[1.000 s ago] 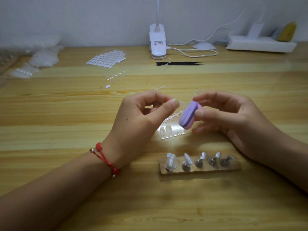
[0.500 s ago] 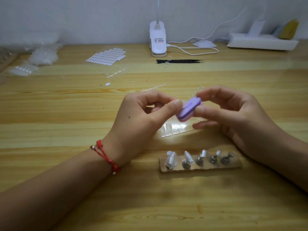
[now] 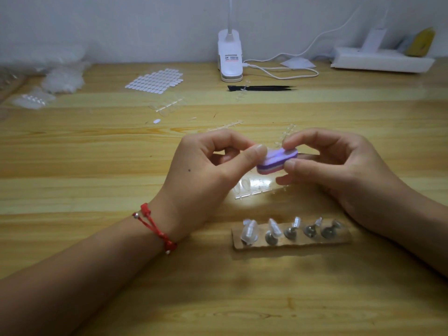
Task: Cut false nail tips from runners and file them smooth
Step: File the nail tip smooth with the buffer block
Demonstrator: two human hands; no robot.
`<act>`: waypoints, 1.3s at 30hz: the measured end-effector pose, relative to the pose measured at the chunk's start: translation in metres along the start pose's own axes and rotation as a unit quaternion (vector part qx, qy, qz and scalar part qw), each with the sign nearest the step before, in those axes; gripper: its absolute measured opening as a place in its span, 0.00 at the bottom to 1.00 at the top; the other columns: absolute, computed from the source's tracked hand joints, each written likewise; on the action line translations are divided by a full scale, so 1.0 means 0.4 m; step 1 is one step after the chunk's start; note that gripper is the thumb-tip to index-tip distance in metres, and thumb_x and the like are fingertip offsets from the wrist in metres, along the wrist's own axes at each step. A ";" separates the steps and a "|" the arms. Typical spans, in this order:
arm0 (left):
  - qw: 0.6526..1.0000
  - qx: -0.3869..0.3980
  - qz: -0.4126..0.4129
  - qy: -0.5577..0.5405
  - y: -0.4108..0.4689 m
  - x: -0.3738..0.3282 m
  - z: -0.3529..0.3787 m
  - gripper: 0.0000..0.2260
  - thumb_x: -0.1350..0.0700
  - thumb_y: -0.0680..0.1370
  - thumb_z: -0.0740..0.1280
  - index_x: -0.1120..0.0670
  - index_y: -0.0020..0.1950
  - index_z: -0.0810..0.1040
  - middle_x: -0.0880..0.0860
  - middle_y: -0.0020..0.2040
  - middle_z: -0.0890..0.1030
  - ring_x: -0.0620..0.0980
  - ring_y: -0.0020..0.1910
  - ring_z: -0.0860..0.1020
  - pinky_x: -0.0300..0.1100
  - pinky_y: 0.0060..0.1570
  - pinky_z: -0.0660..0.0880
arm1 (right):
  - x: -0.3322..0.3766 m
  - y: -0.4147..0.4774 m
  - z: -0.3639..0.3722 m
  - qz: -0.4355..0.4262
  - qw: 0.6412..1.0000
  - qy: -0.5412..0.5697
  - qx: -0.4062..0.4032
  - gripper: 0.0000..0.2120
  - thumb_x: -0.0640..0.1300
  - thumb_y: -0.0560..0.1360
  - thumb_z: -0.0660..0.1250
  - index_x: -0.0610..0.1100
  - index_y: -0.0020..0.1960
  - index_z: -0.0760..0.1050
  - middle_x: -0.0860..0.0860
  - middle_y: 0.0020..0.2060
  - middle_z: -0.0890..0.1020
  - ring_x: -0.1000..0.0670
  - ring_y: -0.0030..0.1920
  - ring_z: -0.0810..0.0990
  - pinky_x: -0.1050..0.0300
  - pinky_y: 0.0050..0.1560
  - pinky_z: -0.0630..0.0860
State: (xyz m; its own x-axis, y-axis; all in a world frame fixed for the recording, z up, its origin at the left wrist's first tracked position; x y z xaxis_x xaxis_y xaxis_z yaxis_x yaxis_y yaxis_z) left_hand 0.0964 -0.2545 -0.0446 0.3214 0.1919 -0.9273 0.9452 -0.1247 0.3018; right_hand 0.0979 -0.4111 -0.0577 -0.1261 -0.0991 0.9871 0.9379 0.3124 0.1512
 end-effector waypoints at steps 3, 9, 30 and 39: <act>1.000 -0.019 0.002 -0.011 0.000 0.003 -0.009 0.05 0.59 0.73 0.71 0.58 0.38 0.81 0.70 0.32 0.70 0.46 0.26 0.67 0.32 0.29 0.66 | -0.004 0.012 -0.033 0.005 0.994 0.097 -0.049 0.13 0.37 0.58 0.77 0.45 0.41 0.82 0.46 0.39 0.86 0.47 0.43 0.86 0.61 0.41 0.81; 1.000 -0.022 0.000 -0.014 0.001 0.005 -0.008 0.05 0.59 0.73 0.72 0.55 0.36 0.81 0.70 0.33 0.70 0.45 0.28 0.68 0.30 0.30 0.65 | -0.003 0.006 -0.012 0.011 1.000 0.018 -0.019 0.10 0.44 0.58 0.76 0.49 0.40 0.85 0.48 0.39 0.86 0.48 0.41 0.86 0.60 0.42 0.81; 0.997 0.069 -0.031 0.025 -0.007 0.018 0.023 0.06 0.58 0.73 0.71 0.54 0.36 0.81 0.61 0.31 0.69 0.46 0.27 0.66 0.30 0.27 0.64 | -0.001 0.018 -0.063 -0.003 0.990 0.107 -0.097 0.15 0.37 0.66 0.70 0.45 0.52 0.79 0.51 0.36 0.84 0.50 0.37 0.84 0.61 0.37 0.80; 0.998 0.057 -0.009 0.017 -0.009 0.004 0.022 0.03 0.55 0.72 0.71 0.54 0.41 0.83 0.67 0.39 0.76 0.51 0.30 0.71 0.39 0.31 0.67 | 0.001 0.000 -0.026 -0.011 0.998 -0.051 -0.027 0.10 0.44 0.68 0.71 0.54 0.47 0.85 0.51 0.44 0.87 0.55 0.41 0.83 0.64 0.42 0.78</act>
State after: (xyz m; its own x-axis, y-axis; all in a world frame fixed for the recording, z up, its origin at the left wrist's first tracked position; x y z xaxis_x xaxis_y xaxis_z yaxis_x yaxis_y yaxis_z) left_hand 0.0931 -0.2622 -0.0490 0.3076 0.2277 -0.9239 0.9388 -0.2307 0.2557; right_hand 0.1010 -0.4209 -0.0576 -0.1765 -0.0072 0.9843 0.9501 0.2599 0.1723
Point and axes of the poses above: each hand's wrist, its own y-axis towards the middle knuckle, its own z-axis out of the palm, x = y × z, the point moved 7 cm from there along y, towards the middle knuckle
